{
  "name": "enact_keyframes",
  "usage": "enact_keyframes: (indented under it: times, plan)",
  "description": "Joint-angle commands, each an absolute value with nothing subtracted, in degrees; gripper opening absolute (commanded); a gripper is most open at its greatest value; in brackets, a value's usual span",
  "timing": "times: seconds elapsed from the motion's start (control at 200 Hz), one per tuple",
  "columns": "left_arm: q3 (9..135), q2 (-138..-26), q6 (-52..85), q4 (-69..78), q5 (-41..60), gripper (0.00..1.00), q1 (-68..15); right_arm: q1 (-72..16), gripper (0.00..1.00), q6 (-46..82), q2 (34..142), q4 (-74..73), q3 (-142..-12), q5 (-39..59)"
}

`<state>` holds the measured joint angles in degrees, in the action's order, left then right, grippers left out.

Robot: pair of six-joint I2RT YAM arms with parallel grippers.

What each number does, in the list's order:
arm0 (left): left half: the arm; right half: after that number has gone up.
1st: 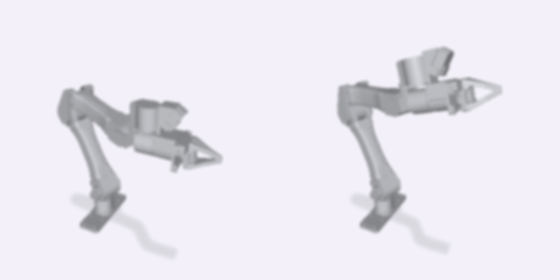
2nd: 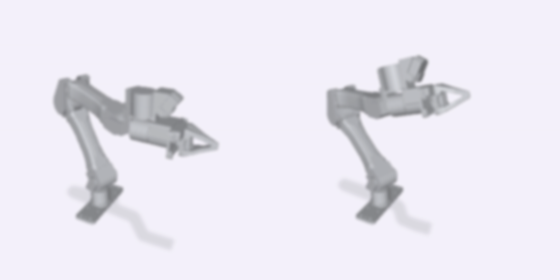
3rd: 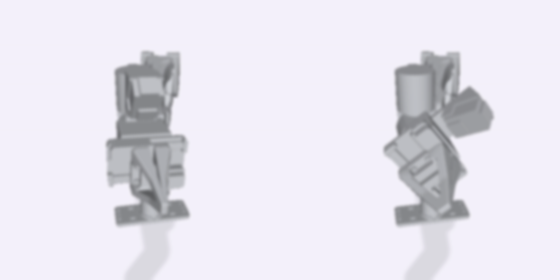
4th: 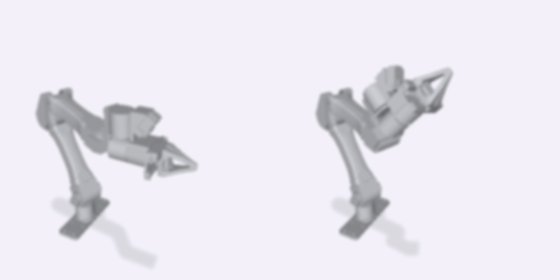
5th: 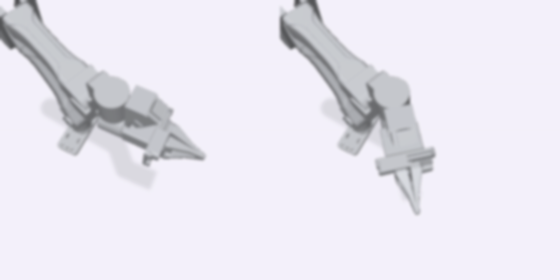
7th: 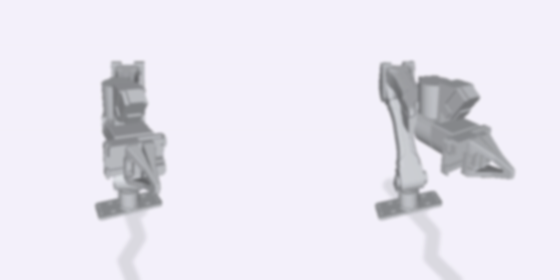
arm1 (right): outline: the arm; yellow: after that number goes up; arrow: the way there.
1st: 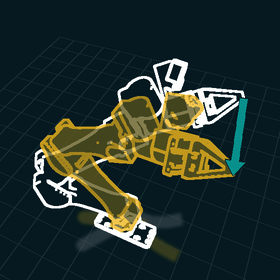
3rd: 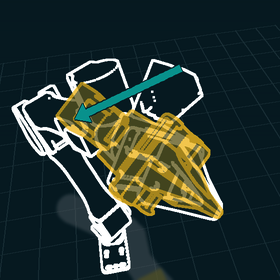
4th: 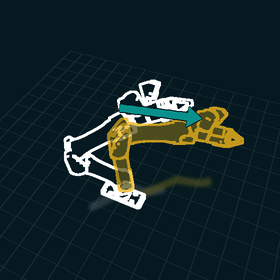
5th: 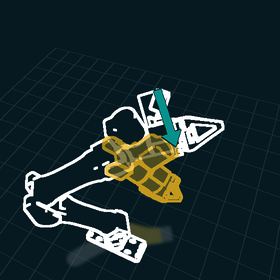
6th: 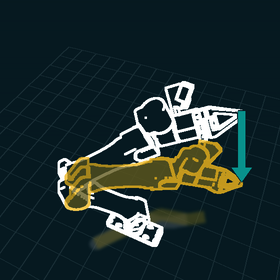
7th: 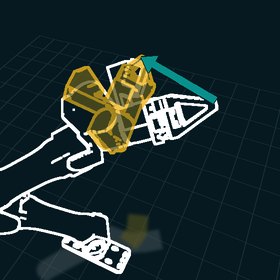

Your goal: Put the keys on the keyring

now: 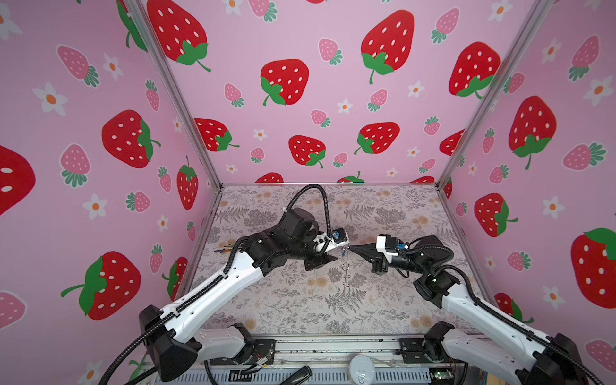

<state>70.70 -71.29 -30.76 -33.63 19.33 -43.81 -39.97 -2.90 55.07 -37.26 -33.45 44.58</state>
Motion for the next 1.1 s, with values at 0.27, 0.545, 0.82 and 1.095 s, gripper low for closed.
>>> enact_keyframes:
  times: [0.27, 0.545, 0.82, 1.095]
  plan:
    - [64.3, -69.2, -22.2, -17.8, 26.9, 0.49, -44.2, -40.0, 0.0, 1.2, 54.3, -46.9, -32.1, 39.8]
    - [64.3, -70.1, -21.1, -14.1, 25.4, 0.48, -46.4, -39.9, 0.0, 1.9, 54.2, -47.9, -31.6, 39.1]
    - [64.4, -70.3, -21.4, -13.4, 22.1, 0.42, -47.0, -40.0, 0.0, 2.3, 53.5, -48.6, -30.6, 38.0]
    - [66.0, -71.5, -24.2, -16.5, 17.6, 0.17, -48.5, -40.0, 0.0, 4.2, 52.6, -49.7, -30.0, 33.4]
